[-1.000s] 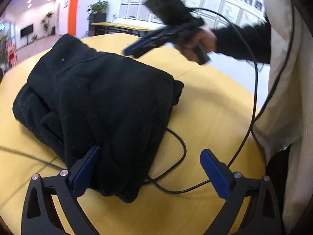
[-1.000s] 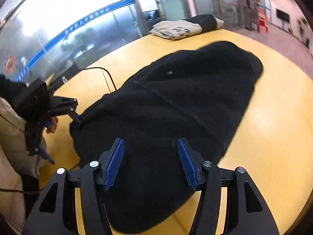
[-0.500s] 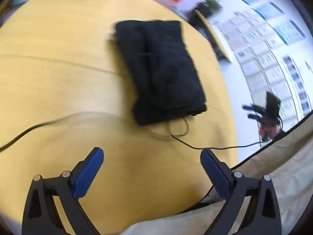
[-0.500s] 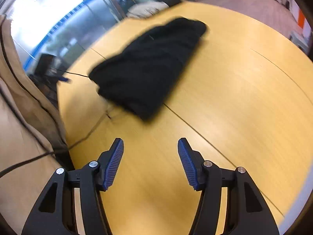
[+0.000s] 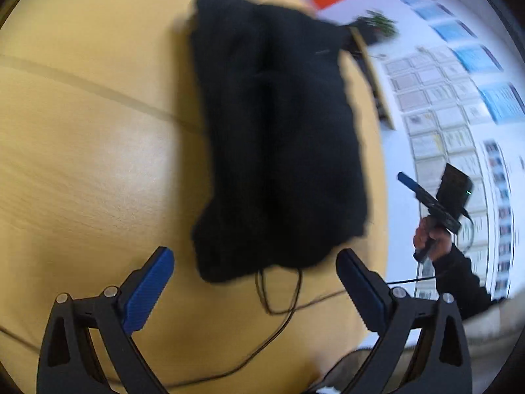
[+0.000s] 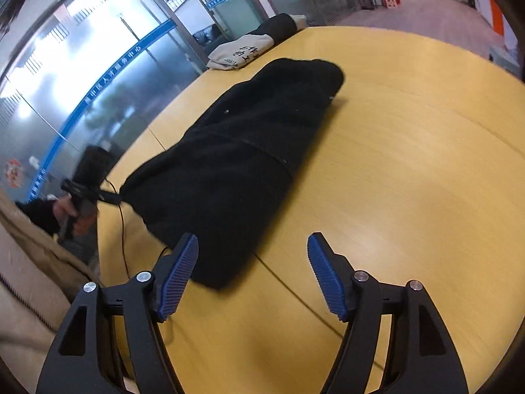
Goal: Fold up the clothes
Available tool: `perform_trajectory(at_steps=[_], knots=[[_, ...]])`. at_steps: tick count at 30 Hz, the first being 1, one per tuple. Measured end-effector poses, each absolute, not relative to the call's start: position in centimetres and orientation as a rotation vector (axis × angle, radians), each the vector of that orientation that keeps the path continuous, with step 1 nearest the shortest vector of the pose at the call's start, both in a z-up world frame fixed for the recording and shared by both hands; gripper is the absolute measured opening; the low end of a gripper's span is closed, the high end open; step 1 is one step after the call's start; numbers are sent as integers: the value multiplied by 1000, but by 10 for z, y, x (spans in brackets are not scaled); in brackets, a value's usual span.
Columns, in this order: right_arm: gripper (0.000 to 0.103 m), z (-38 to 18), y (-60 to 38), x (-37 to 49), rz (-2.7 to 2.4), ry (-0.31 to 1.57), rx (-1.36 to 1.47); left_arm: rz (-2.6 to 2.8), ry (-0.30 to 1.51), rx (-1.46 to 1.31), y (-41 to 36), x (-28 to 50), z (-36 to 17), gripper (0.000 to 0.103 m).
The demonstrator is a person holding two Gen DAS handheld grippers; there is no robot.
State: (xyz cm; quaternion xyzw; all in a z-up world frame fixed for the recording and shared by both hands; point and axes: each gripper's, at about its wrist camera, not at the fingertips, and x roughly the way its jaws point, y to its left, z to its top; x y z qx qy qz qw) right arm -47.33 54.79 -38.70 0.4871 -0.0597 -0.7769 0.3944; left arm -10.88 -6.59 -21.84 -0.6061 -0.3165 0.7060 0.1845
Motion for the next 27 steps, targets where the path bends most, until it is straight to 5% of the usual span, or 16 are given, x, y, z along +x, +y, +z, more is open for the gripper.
perform_trajectory(at_steps=[9,27], knots=[[82,-428,504,-540,-1847,-209,1268,1755,-1319,-1441,-83,-106,-227,102],[88,-458,476,-584,-1750,-197,1320,1692,-1357,-1614,-55,-115,-273,103]])
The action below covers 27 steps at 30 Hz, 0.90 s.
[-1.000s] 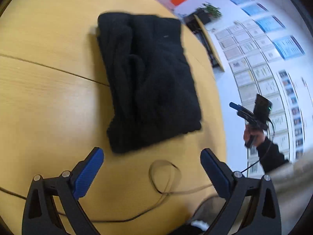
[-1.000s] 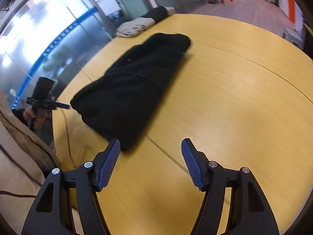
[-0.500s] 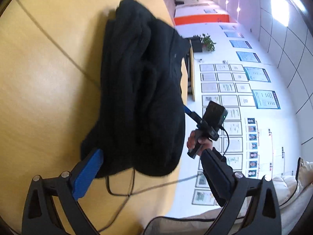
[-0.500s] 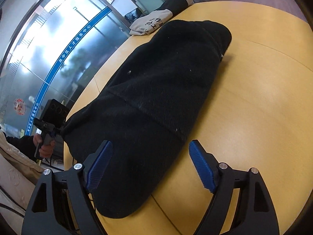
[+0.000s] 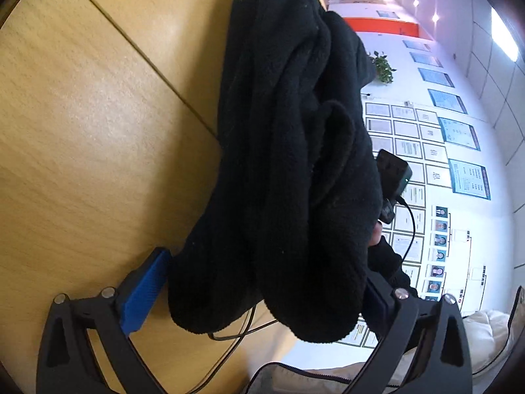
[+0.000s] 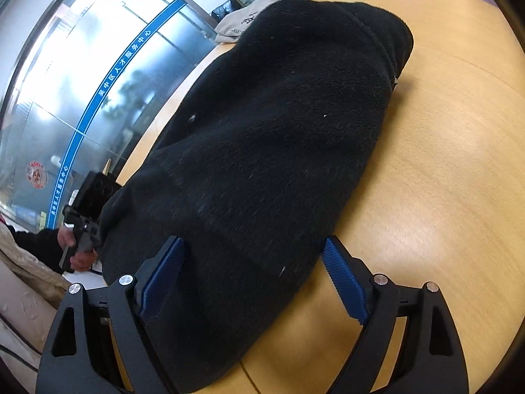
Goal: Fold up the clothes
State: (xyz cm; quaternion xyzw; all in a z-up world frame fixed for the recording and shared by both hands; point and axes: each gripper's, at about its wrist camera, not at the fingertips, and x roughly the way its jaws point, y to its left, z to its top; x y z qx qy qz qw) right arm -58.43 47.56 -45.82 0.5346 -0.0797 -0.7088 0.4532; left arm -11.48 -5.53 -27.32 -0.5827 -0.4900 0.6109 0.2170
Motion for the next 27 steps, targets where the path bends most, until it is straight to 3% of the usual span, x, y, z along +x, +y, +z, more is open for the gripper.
perform_trajectory(at_steps=[27], knots=[[95,-471,472,-591,-1673,-279,1360,1439,-1418,-1602,4,-107,-287,103]])
